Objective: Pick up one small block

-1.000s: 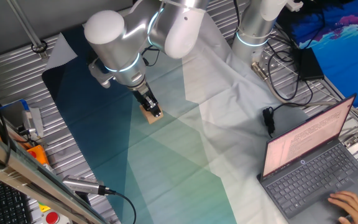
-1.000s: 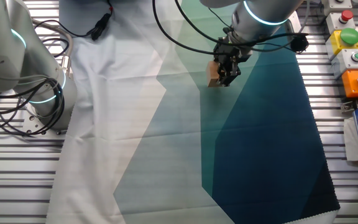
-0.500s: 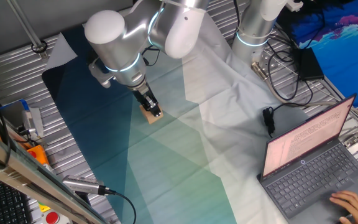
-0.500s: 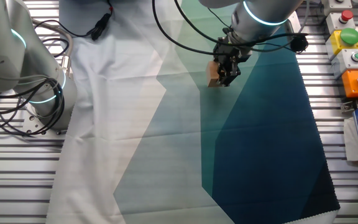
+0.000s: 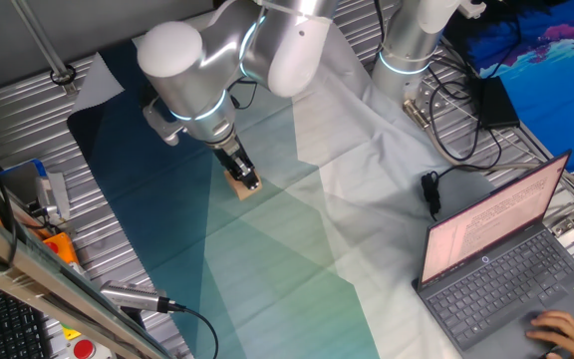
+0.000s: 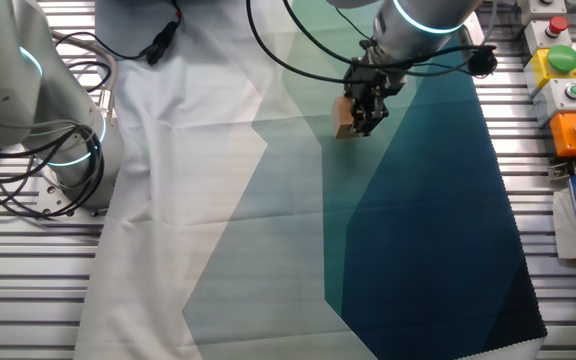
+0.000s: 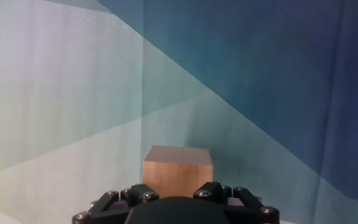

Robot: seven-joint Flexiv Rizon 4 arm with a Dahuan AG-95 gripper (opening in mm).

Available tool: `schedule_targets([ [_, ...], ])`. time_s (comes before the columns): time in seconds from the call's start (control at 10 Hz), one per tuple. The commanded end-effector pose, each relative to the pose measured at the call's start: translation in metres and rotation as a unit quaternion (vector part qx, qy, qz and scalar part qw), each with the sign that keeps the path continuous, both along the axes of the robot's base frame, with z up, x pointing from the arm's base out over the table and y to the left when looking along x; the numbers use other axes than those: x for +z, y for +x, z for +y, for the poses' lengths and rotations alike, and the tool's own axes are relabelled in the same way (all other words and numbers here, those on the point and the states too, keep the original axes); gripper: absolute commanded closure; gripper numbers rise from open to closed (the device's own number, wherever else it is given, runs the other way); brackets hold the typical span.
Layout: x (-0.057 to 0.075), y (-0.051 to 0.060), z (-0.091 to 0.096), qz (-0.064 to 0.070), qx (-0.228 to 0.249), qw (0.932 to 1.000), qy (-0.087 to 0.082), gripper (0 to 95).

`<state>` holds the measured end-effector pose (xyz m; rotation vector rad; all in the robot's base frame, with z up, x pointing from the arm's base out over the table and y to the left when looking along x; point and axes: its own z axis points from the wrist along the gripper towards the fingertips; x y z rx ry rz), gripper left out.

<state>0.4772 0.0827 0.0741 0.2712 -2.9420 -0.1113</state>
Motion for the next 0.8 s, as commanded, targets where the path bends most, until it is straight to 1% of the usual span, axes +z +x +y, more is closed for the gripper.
schedule_targets([
  [0.1, 0.0004, -0.0001, 0.0000, 0.000, 0.000, 1.0000, -0.005, 95.0],
  [0.8, 0.0002, 0.0000, 0.0006, 0.001, -0.008, 0.9999, -0.010, 95.0],
])
